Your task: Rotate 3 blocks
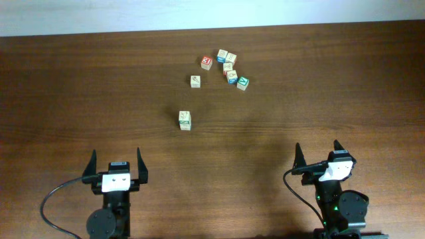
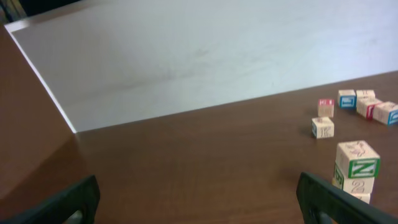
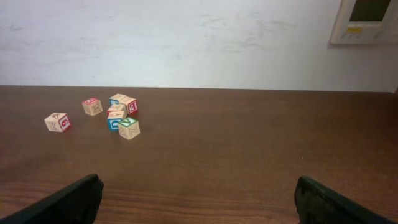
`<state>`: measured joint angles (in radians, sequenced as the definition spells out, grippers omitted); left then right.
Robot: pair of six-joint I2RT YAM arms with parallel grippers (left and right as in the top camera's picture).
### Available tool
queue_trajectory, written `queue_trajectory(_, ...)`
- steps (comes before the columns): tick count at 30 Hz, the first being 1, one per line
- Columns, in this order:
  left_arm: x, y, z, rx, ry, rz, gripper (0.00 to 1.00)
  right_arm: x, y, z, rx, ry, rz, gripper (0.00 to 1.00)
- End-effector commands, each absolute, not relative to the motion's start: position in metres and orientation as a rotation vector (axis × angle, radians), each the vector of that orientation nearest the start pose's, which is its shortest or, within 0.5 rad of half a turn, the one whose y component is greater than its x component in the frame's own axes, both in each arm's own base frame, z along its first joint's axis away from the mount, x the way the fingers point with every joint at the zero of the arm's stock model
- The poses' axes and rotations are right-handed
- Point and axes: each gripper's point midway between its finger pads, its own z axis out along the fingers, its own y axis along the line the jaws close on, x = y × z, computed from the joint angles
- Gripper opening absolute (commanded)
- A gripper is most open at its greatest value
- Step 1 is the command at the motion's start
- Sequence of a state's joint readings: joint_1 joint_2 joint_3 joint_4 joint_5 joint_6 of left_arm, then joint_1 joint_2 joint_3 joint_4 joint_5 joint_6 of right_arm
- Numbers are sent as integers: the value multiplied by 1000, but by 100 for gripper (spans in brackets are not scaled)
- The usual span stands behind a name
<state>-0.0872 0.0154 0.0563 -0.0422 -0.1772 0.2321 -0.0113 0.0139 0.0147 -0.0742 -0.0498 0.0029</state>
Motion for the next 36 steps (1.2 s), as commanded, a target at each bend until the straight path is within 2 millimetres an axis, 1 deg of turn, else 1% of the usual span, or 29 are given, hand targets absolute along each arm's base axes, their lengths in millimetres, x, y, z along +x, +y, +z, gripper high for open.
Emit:
queue_trajectory(1, 245, 12, 165, 126, 1615, 283, 99, 246, 6, 157, -27, 1644, 36, 98)
queue_trajectory(2, 245, 12, 161, 130, 1633, 283, 99, 246, 6, 157, -27, 1644, 36, 98)
queue_trajectory(36, 245, 11, 161, 135, 1633, 278, 99, 246, 6, 157, -27, 1644, 36, 98)
